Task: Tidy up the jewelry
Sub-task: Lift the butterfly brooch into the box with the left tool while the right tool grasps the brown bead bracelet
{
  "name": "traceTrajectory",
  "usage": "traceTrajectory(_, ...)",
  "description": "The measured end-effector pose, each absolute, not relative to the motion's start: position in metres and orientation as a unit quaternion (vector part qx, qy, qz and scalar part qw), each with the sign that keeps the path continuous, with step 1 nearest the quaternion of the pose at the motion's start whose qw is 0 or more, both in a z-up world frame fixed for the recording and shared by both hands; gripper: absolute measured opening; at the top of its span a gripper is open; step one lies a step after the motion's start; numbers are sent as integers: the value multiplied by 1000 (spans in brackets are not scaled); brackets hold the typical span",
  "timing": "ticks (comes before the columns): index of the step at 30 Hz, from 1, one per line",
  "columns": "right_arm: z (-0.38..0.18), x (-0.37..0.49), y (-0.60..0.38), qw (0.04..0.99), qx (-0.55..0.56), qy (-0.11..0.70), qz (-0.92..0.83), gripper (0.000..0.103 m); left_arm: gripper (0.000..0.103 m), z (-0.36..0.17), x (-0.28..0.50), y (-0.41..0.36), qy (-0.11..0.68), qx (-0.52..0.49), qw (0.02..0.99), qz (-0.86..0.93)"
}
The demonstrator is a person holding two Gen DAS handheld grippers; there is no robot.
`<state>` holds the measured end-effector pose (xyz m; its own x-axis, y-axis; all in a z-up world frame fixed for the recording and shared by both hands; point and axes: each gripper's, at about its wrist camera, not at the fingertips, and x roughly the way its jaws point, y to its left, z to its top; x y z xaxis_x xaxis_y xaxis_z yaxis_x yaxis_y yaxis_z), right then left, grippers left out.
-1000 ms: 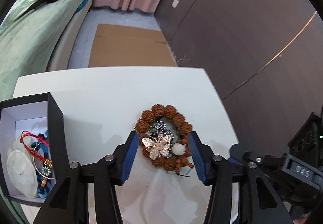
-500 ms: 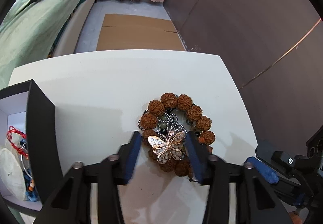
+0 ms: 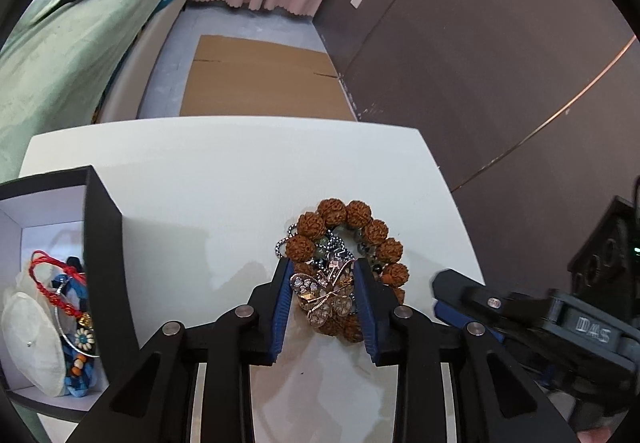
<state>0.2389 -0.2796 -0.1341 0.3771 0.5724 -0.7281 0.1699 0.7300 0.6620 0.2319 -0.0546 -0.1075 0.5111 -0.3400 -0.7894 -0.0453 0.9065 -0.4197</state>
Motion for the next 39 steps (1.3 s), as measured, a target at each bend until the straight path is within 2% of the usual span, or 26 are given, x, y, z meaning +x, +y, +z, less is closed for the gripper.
traceTrajectory(16,-137,260,-237,799,233,543,113,49,32,-79,212,4,446,-237,860,-74)
traceTrajectory(18,-138,258,-235,802,219,547,104,40,32,-77,208,13,440,-240,862,-68)
traceTrajectory(19,-138,258,-234,803,211,549,98,29,32,-76,207,16,439,-241,863,-65)
traceTrajectory(39,-91,214,-241,824,255,471,183,28,32,-55,168,61,402,-249,881,-22)
